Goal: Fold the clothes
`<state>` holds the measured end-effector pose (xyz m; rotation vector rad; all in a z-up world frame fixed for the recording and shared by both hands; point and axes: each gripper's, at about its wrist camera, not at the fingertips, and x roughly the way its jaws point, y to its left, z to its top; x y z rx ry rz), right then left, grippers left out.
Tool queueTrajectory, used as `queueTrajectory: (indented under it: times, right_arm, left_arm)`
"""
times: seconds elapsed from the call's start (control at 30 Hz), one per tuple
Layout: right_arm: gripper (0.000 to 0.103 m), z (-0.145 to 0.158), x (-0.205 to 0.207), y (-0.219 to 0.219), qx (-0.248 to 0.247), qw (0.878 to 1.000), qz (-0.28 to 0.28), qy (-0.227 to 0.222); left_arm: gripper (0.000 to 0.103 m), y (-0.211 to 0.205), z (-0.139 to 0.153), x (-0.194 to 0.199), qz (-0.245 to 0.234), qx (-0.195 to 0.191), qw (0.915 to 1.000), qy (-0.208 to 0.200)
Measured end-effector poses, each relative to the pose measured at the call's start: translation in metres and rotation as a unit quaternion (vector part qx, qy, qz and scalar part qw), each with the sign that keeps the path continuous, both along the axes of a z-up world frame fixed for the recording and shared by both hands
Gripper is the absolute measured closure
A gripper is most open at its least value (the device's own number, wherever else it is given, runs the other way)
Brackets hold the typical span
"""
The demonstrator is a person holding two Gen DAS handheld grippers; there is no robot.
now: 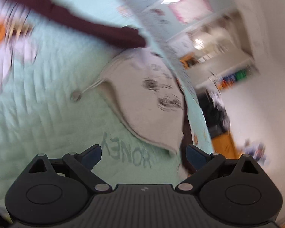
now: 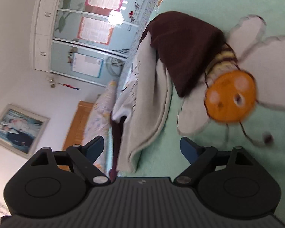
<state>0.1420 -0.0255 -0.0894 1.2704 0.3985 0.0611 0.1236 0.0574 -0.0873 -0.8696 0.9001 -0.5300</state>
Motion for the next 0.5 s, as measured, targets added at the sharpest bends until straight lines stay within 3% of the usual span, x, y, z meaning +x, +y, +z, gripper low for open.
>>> queueTrajectory:
  times: [0.07, 0.17, 0.33, 0.5]
  right_arm:
    - [0.014, 0.002, 0.018, 0.001, -0.001, 1.0, -0.013, 0.011]
    - [0.014, -0.002, 0.047, 0.005, 0.014, 0.999, -0.029, 0.025]
    - [0.012, -0.002, 0.09, 0.011, 0.008, 0.997, -0.055, 0.056]
    - [0.0, 0.001, 0.113, 0.009, 0.003, 0.994, -0.08, 0.079]
  left_arm:
    - [0.008, 0.0, -0.019, 0.016, 0.035, -0.033, 0.9976, 0.05]
    - [0.007, -0.003, -0.032, 0.03, 0.069, -0.065, 0.9924, 0.078]
    - [0.002, -0.012, -0.037, 0.054, 0.089, -0.085, 0.9875, 0.1]
    - [0.001, -0.021, -0.038, 0.081, 0.111, -0.088, 0.983, 0.117]
